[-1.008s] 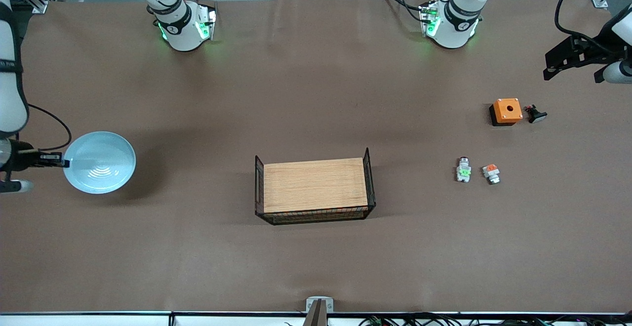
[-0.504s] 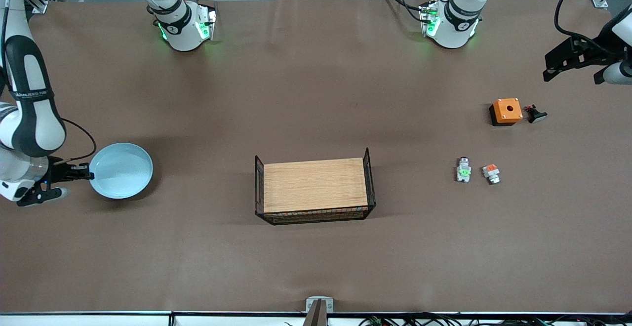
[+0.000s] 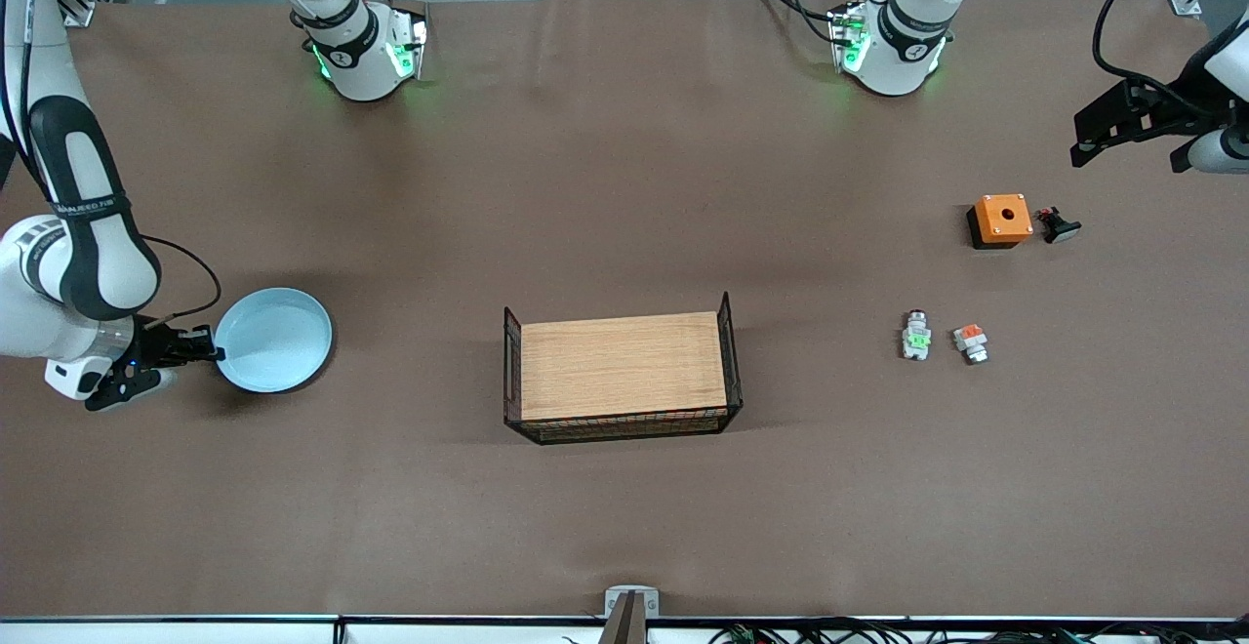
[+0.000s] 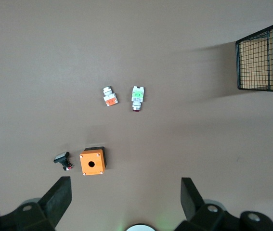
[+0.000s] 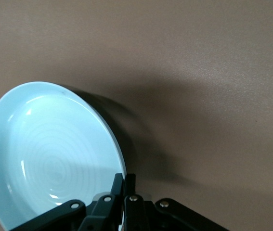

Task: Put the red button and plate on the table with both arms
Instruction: 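Lower the white plate onto the table with the right gripper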

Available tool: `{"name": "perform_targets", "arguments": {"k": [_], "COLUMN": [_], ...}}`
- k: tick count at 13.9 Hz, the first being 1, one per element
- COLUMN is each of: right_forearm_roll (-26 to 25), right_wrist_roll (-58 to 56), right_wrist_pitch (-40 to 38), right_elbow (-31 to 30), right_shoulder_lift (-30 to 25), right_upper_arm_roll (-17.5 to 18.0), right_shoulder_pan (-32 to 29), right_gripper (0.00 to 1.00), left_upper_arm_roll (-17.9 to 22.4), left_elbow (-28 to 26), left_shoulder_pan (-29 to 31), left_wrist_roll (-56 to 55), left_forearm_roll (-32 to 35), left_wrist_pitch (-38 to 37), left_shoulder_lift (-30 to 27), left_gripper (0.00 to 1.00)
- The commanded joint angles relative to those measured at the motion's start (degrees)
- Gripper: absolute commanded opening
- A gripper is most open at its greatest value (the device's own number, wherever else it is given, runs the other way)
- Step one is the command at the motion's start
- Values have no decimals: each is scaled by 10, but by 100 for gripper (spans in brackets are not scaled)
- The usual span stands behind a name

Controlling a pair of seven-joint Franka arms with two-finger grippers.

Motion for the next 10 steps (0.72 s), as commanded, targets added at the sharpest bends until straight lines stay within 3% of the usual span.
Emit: {"name": "perform_targets", "arguments": {"k": [1, 3, 5, 9, 10], "right_forearm_roll": [17, 16, 15, 1, -7], "right_wrist_roll": [-16, -12, -9, -6, -5], "right_wrist_pitch": [24, 33, 33, 29, 28], "right_elbow": [0, 0, 5, 43, 45], "right_shoulder_lift": [10, 12, 9, 1, -7], "right_upper_arm_roll": [6, 6, 4, -5, -5], "right_shoulder_pan": [-9, -10, -7, -2, -2], "right_gripper": [4, 15, 65, 85, 86], "left_upper_arm_roll": [-1, -1, -1, -1, -2], "left_elbow": [-10, -10, -10, -10, -11], "left_shoulder_pan": [1, 0, 0, 0, -1], "left_wrist_roll": [2, 2, 2, 1, -2], "left_forearm_roll": [-8, -14, -15, -19, -19], "left_wrist_pitch": [13, 14, 19, 23, 23], "left_shoulder_lift": [-10, -10, -10, -10, -10], "left_gripper": [100, 100, 100, 100, 100]}}
